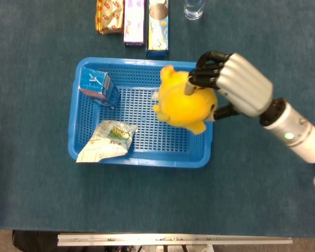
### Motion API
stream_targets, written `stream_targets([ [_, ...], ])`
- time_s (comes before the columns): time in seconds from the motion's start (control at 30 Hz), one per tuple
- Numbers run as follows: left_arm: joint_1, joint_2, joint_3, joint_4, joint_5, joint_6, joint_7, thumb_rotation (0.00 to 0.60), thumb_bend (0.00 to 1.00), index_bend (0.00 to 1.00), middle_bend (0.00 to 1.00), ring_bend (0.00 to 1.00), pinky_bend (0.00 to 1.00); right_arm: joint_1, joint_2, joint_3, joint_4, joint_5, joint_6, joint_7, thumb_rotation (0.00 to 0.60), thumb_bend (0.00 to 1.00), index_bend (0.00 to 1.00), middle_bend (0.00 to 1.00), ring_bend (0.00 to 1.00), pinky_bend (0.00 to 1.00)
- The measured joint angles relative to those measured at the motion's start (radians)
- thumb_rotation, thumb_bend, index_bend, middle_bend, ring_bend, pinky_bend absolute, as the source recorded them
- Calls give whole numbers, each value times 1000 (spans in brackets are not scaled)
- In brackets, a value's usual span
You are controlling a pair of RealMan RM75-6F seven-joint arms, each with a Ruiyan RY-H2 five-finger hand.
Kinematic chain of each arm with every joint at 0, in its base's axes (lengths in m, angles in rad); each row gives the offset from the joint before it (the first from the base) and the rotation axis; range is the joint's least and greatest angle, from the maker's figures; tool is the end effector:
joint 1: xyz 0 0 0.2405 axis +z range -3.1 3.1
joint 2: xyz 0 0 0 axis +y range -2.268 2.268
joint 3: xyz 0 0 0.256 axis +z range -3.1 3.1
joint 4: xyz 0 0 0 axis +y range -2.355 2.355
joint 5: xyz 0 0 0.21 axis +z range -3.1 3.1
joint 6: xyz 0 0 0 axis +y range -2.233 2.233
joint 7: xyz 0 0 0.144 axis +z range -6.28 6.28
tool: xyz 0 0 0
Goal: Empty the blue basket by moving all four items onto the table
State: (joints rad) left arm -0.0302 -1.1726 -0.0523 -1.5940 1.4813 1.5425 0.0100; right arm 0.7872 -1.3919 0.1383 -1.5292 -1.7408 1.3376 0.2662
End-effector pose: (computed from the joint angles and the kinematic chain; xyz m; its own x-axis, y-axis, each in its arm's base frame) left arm -0.3185 0.1641 0.1525 0.3722 -0.0345 0.9275 0.9271 0.0603 -0.3698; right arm -0.0756 -0.3173 0.0645 0.0887 -0.0968 0.9913 -0.6059 -0.7952 -0.0235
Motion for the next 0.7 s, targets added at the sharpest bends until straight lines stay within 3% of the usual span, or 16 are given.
stream_targets([
  [0.37, -16, 18, 0, -49, 37, 2, 42, 600, 248, 285, 212, 169, 376, -80, 228, 13, -205, -16, 32, -302, 600, 0, 575, 660, 672, 398],
  [0.7, -32, 29, 7, -91, 89, 7, 55, 600, 248, 282, 210, 169, 390, -233, 445, -50, -409, 42, 3, -639, 600, 0, 575, 634, 647, 398],
])
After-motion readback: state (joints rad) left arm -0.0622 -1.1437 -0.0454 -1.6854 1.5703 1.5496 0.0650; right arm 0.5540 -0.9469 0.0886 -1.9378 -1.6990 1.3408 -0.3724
